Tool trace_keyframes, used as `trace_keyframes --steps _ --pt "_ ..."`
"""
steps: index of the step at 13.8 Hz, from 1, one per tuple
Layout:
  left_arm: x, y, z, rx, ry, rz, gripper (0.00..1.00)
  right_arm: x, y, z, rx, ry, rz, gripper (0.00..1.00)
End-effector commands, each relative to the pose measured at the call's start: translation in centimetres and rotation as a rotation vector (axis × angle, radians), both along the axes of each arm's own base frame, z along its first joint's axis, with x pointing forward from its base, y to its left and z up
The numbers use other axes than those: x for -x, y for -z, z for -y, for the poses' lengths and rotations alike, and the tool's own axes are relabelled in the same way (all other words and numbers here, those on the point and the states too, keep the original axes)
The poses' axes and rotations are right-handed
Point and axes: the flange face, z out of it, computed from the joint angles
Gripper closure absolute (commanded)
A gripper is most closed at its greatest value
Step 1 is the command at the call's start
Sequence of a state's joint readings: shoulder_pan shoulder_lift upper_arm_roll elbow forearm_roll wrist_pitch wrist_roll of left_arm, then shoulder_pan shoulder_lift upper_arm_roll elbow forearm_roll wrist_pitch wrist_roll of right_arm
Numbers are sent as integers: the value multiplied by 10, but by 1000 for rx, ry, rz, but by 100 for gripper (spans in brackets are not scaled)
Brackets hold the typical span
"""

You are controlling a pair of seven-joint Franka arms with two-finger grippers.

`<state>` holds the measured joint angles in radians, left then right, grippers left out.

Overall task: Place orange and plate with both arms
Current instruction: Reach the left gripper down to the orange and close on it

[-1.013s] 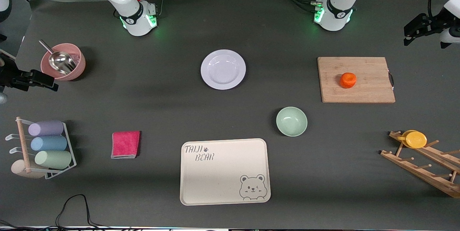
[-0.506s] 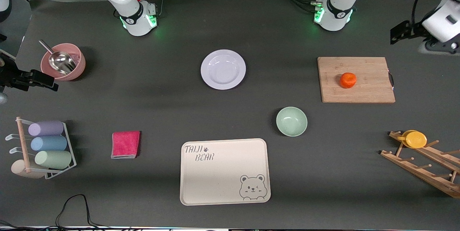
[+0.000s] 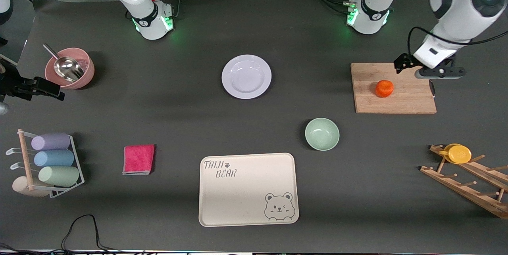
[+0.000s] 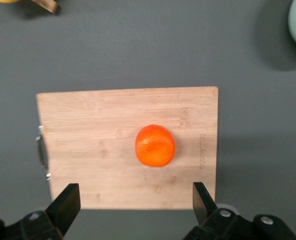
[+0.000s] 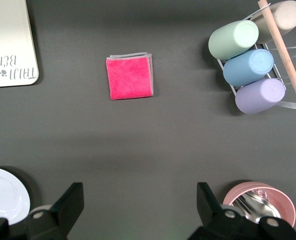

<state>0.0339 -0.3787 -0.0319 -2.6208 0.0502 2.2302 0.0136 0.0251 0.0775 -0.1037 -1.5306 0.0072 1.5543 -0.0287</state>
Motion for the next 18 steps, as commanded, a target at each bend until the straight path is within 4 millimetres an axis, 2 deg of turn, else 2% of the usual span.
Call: trace_keyframes --steps 1,3,7,10,16,17,18 --pt "33 53 1 12 -13 95 0 3 -4 3 16 -9 -11 0" --pt "34 90 3 22 -25 107 0 6 -2 3 14 -10 -30 0" --pt "37 144 10 39 -21 123 0 7 -1 2 12 -10 -38 0" --pt "38 159 16 43 -5 117 0 16 2 1 -3 -10 -48 0" --pt "43 171 16 43 -9 80 1 27 4 -2 -18 -7 -51 0" --pt "43 172 15 43 -12 76 8 35 4 -6 -53 2 -44 0" --pt "44 175 15 43 -12 68 28 43 6 -8 -69 8 -37 0"
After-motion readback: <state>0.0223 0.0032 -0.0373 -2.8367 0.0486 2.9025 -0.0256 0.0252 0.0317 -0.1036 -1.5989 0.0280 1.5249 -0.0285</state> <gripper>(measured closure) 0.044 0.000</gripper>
